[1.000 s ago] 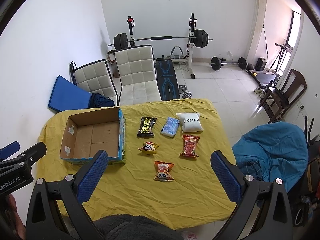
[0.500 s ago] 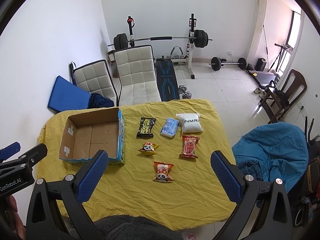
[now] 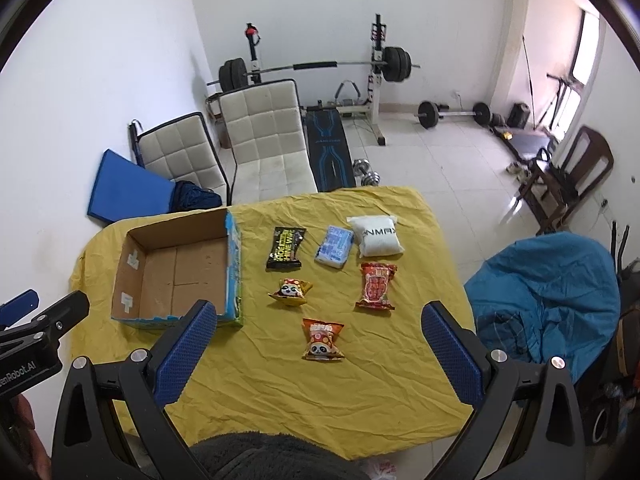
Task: Organize soft objects
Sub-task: 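Grasp the red snack bag with the right tool while the left grasps the yellow panda bag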
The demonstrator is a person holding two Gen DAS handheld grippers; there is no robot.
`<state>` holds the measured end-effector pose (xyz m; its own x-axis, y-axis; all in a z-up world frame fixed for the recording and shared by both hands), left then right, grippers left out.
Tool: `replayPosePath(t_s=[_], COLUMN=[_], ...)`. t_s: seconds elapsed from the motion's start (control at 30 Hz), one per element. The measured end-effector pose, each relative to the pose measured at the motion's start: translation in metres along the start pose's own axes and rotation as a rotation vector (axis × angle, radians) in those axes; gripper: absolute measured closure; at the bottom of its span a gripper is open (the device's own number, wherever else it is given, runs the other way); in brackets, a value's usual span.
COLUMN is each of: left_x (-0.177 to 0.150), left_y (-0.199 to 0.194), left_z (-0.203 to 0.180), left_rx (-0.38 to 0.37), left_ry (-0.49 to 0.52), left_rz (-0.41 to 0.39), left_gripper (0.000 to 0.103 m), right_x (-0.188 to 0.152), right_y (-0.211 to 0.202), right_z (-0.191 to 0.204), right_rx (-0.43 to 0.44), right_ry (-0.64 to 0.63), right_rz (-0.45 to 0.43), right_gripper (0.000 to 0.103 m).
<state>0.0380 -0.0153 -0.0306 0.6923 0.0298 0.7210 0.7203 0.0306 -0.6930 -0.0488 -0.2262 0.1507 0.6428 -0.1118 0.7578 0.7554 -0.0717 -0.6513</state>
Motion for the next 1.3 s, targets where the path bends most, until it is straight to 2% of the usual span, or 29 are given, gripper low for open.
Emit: replayPosePath(t_s=[0.13,0.2,0.4,0.5,0.6,0.77,0.93,1.0,1.2,1.27,1.3], left_x=[0.002,0.002,-0.005,-0.018,-0.037,-0.067,-0.101,-0.111,-0.131,-0.138,-0.141], left_y=[0.030,0.050,0.138,0.194,0.252,0.335,0.403,0.419,0.441,0.445,0.447], left_z=[-0.009,-0.017,-0.051,-0.075,-0.102,-0.136,-0.147,-0.147,-0.146,-0.146,-0.147], left_rx=[0.009,-0.017,-0.056,-0.111,-0.131,-0.101,-0.084,-0.104,-0.138,-0.156,-0.170], left_ry=[-0.006,-0.012,0.030,0.039,0.081,0.165,0.181,0.159,0.146,0.134,0.130], left_rz=[0.010,0.019,0.097,0.188,0.298,0.404,0.562,0.618,0.697,0.728,0.744], left_gripper=[0.000,0.000,0.000,0.000,0.000,0.000,0.000,0.000,0.016,0.032,0.036], right_x=[-0.001,-0.002,-0.015,-0.032,-0.053,-0.095,-0.131,-0.143,-0.173,-0.183,-0.188], right_y=[0.035,0.056,0.150,0.221,0.285,0.390,0.448,0.464,0.501,0.511,0.515], right_z=[-0.026,-0.038,-0.082,-0.107,-0.125,-0.158,-0.161,-0.160,-0.161,-0.163,-0.166], right_rx=[-0.031,-0.044,-0.086,-0.098,-0.097,-0.116,-0.089,-0.084,-0.079,-0.077,-0.079], right_ry=[0.039,0.047,0.055,0.054,0.064,0.106,0.162,0.167,0.188,0.198,0.202], right_rz=[0.043,0.062,0.168,0.267,0.361,0.493,0.592,0.622,0.697,0.724,0.732], right_gripper=[0.000,0.000,0.000,0.000,0.000,0.000,0.000,0.002,0.011,0.017,0.020])
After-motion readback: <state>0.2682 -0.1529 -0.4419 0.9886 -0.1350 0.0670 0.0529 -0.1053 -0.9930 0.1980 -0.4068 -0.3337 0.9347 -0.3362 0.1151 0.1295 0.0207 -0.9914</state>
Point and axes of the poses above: each gripper's, at about its wrist camera, not at the fingertips, and y roughly the way its jaws point, z to its left, x to its top, the point moved 3 cm from there along y, roughly the way its jaws point, and after that the axes turned 15 degrees about -z, right-handed, at the moved point
